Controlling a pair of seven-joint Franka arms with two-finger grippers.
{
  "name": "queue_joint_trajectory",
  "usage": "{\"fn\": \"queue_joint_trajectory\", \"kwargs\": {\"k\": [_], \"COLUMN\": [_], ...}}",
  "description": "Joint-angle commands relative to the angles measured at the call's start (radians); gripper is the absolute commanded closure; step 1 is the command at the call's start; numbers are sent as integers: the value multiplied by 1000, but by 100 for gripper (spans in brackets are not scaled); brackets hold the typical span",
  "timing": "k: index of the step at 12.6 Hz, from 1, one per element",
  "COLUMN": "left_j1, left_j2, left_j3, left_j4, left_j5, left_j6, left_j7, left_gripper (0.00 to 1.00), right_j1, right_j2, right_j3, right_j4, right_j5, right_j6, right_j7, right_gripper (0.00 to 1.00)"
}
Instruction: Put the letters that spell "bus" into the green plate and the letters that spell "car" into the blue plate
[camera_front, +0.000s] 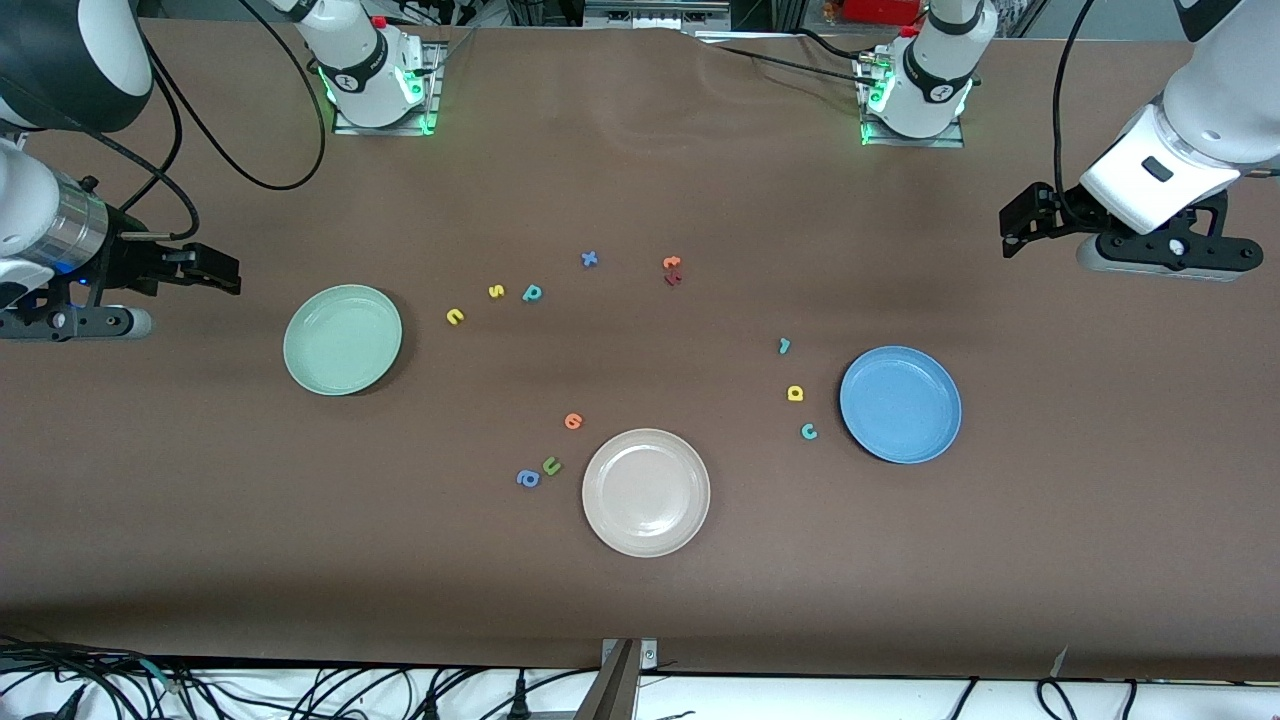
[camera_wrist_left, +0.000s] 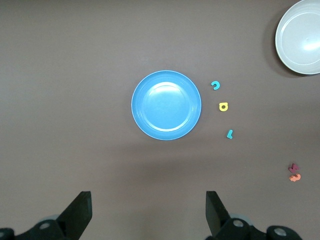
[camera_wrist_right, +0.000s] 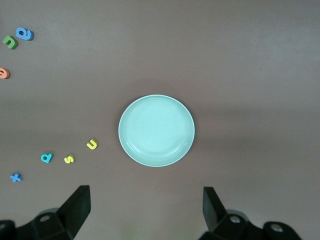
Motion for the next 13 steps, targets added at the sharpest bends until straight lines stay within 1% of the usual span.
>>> {"fn": "queue_joint_trajectory", "kwargs": {"k": [1, 13], "left_j1": [-2, -2], "left_j2": [15, 14], "left_j3": [0, 0], "left_j4": [36, 36], "left_j5": [-15, -15], "left_j6": [-25, -25], "left_j7": [15, 15], "left_gripper": [0, 0], "right_j1": [-18, -18], "right_j2": [-7, -7], "right_j3": [17, 16], "right_j4": [-3, -3], "right_j5": [19, 10], "right_j6": [-4, -11], "right_j7": [11, 0], "right_gripper": [0, 0]}}
